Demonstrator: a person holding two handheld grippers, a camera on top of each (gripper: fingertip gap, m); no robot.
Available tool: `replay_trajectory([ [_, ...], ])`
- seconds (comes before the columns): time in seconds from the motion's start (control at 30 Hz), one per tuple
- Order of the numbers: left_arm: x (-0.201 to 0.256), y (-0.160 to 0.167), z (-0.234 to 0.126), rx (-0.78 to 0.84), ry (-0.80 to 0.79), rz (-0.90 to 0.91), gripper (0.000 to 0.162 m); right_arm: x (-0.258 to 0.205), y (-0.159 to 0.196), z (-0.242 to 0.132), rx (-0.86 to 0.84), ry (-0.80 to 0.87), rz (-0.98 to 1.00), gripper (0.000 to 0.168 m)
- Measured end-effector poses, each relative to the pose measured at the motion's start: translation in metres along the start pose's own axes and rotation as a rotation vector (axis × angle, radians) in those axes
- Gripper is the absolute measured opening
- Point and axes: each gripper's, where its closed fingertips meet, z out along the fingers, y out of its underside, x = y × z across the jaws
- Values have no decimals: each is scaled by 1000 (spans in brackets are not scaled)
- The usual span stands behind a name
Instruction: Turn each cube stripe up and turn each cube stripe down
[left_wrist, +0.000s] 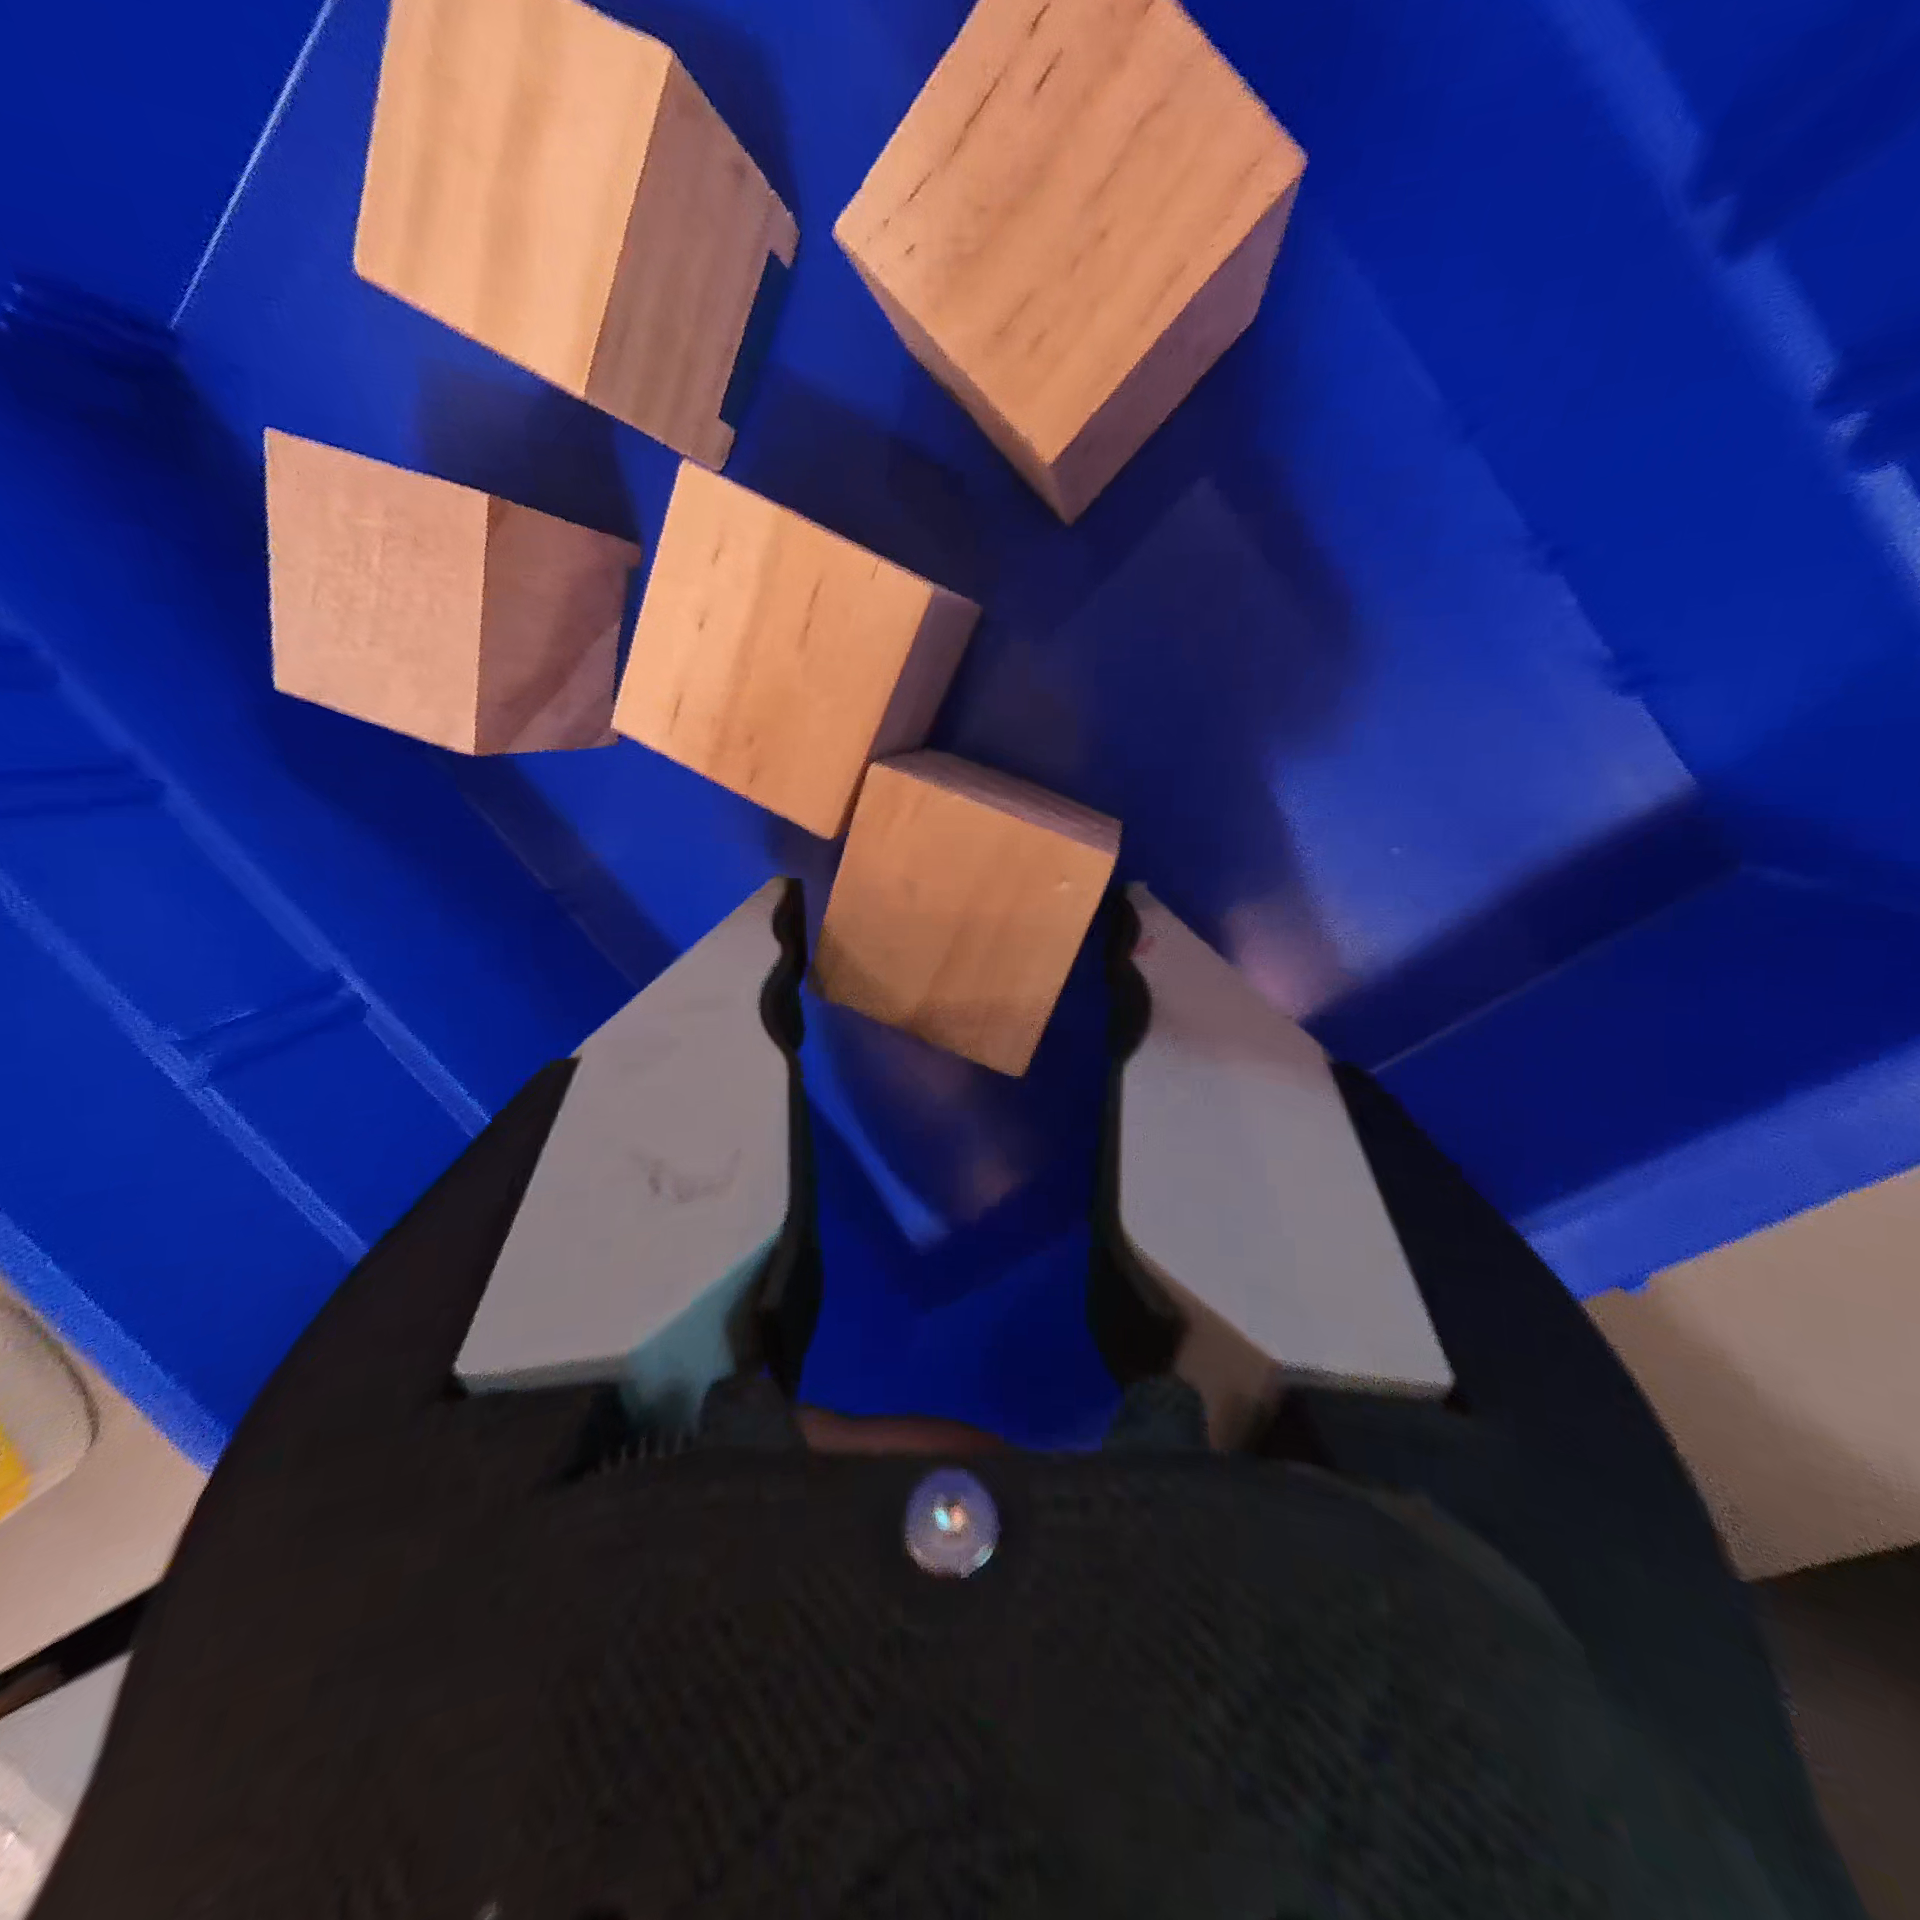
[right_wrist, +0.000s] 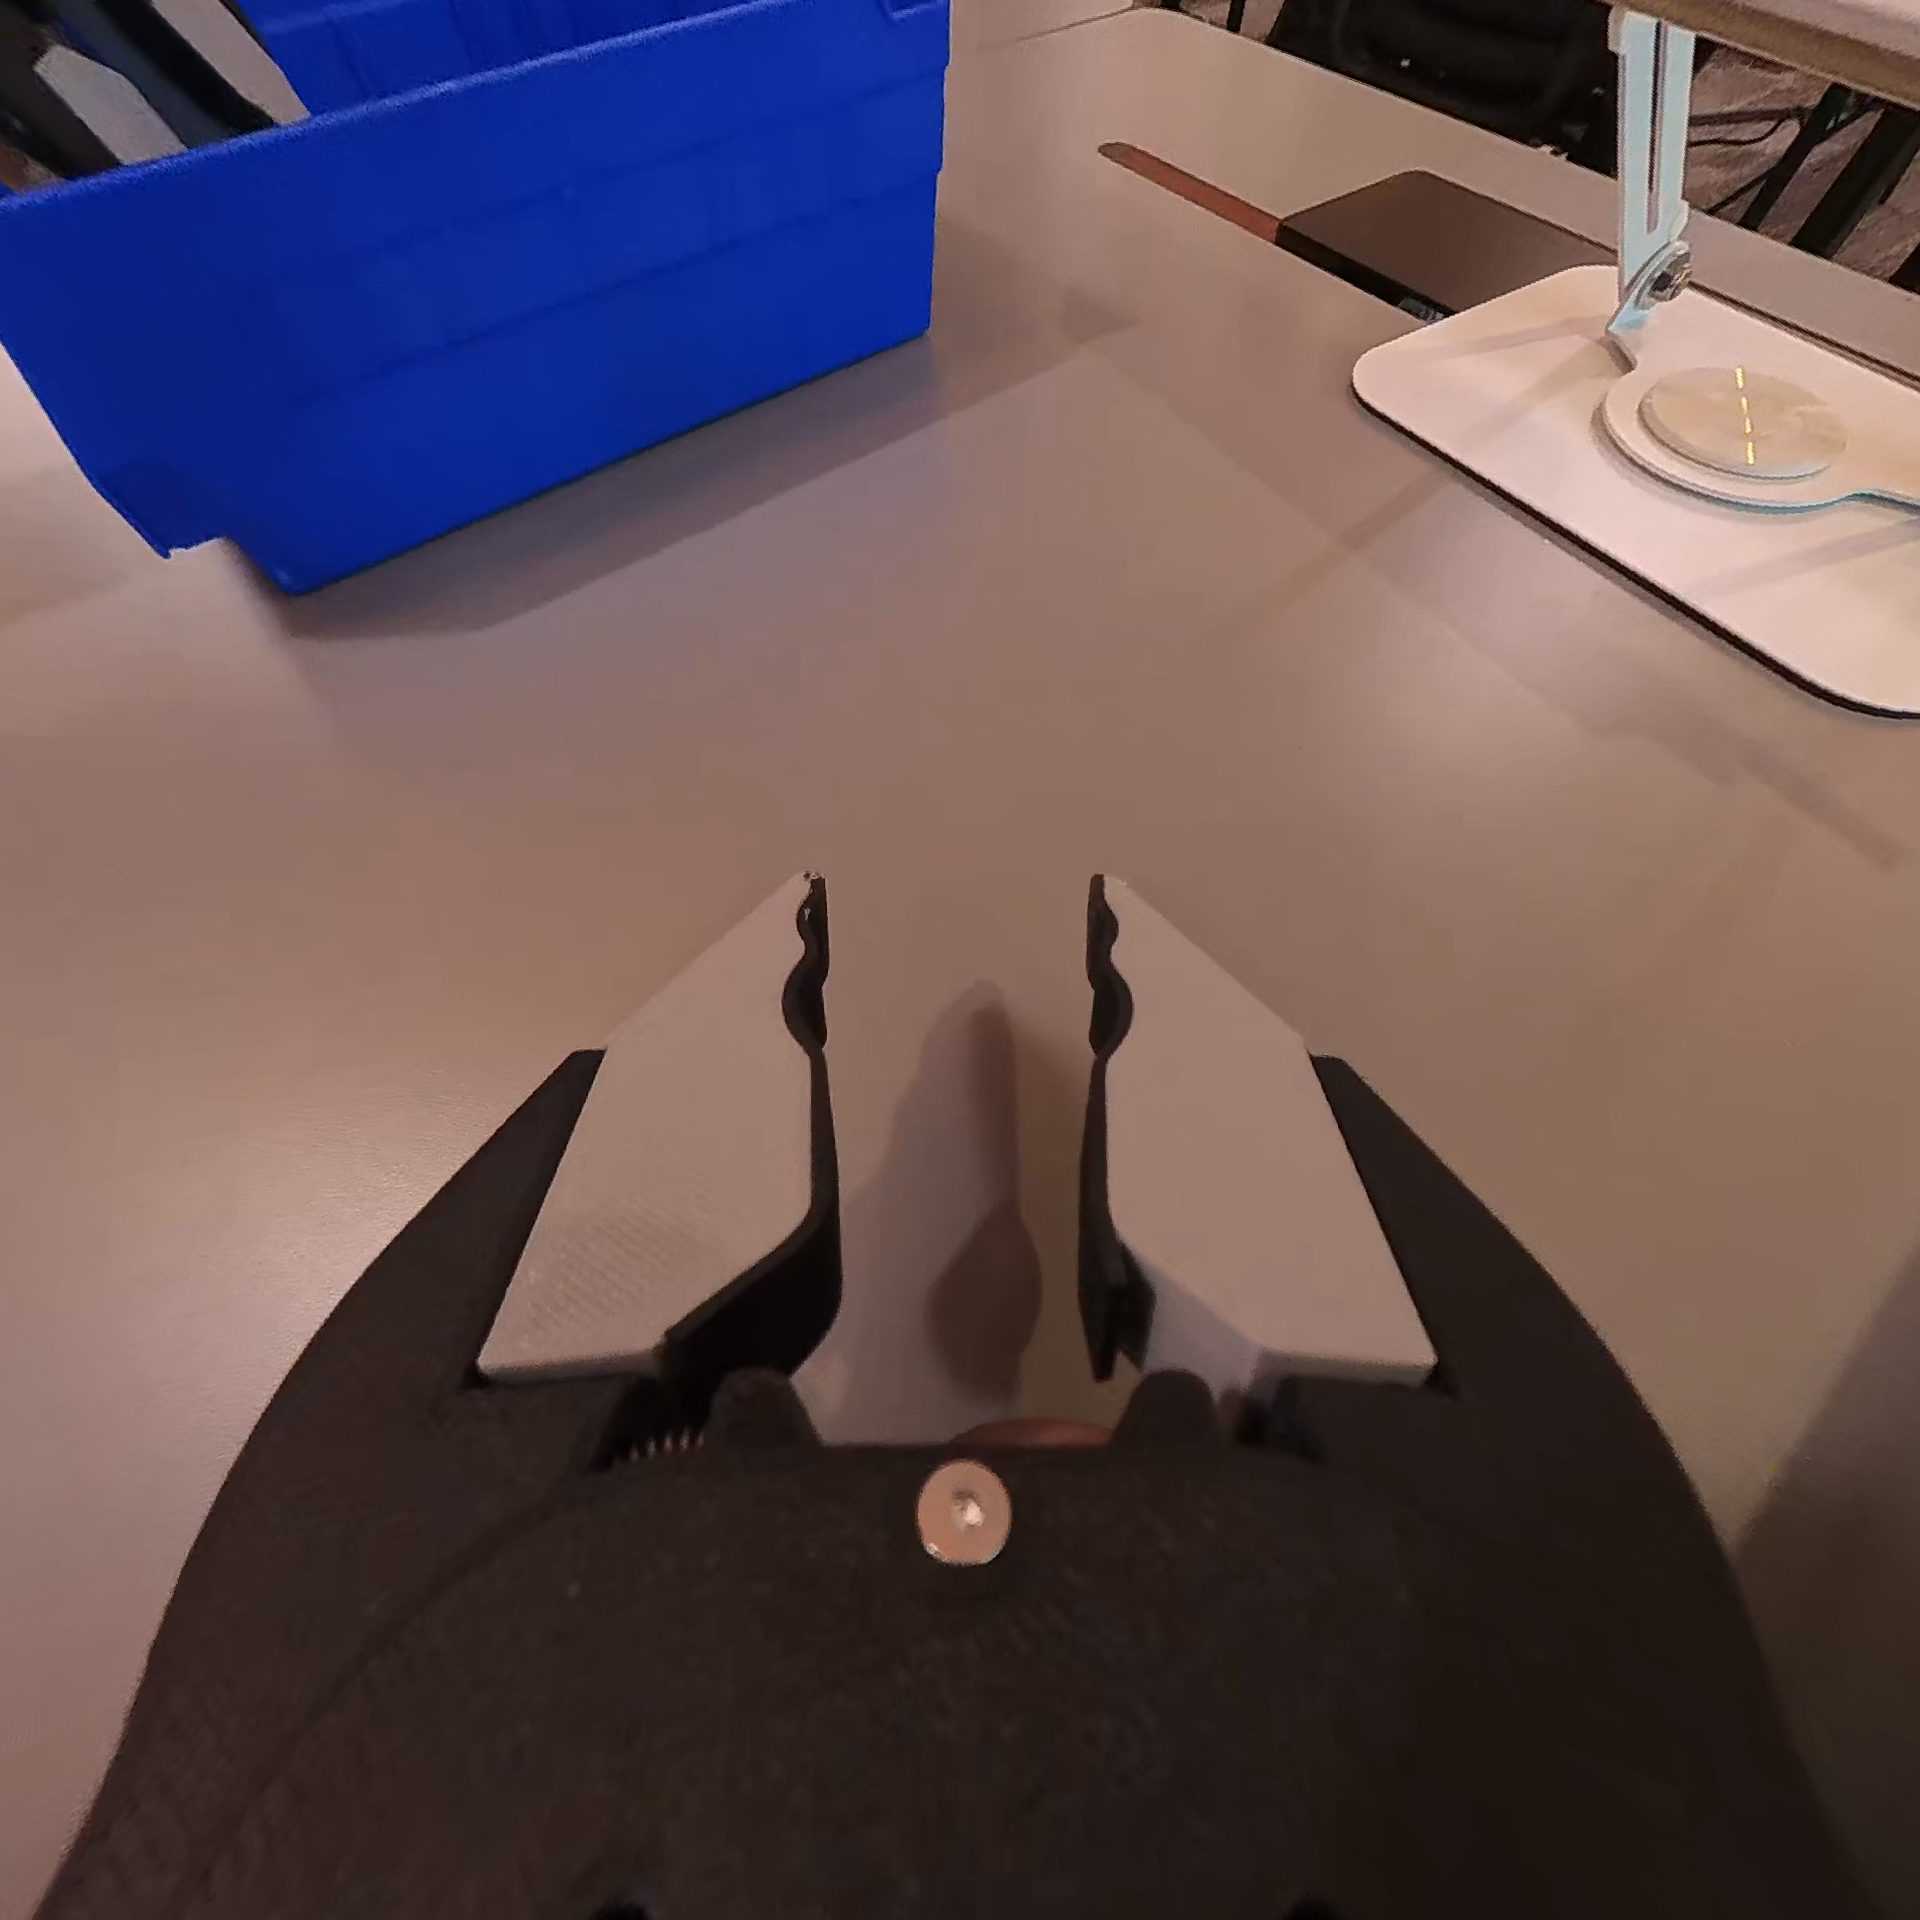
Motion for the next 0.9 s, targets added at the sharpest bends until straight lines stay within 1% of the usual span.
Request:
replay_trajectory([
  [0.1,2,-2,0,11,18,3,72,-1,2,1,-5,-9,6,47],
  [0.17,0,-2,-1,16,2,35,52,-3,3,3,-13,-20,6,47],
  [0.3,3,-2,-9,16,22,65,51,-6,5,4,-27,-26,-18,47],
  [0.4,2,-14,-36,129,9,72,50,-11,4,3,-25,-49,-26,47],
  [0.47,11,-32,-65,283,30,110,50,-18,0,2,-8,-97,-22,47],
  [0.53,43,-60,-103,530,125,220,50,-34,-6,-1,22,-191,-5,49],
  [0.6,102,-83,-154,859,275,431,50,-66,-16,-8,54,-386,49,51],
  [0.63,134,-87,-178,1016,344,550,50,-86,-20,-15,64,-513,87,54],
  [0.67,160,-89,-195,1133,376,640,50,-105,-26,-25,75,-643,127,56],
  [0.7,178,-93,-203,1192,374,695,50,-122,-33,-35,95,-757,158,57],
  [0.73,193,-99,-203,1214,356,736,50,-133,-40,-44,122,-838,178,57],
  [0.83,231,-119,-202,1321,281,834,50,-152,-57,-63,197,-989,236,62],
  [0.9,248,-135,-197,1368,231,851,50,-156,-67,-75,237,-1069,289,67],
])
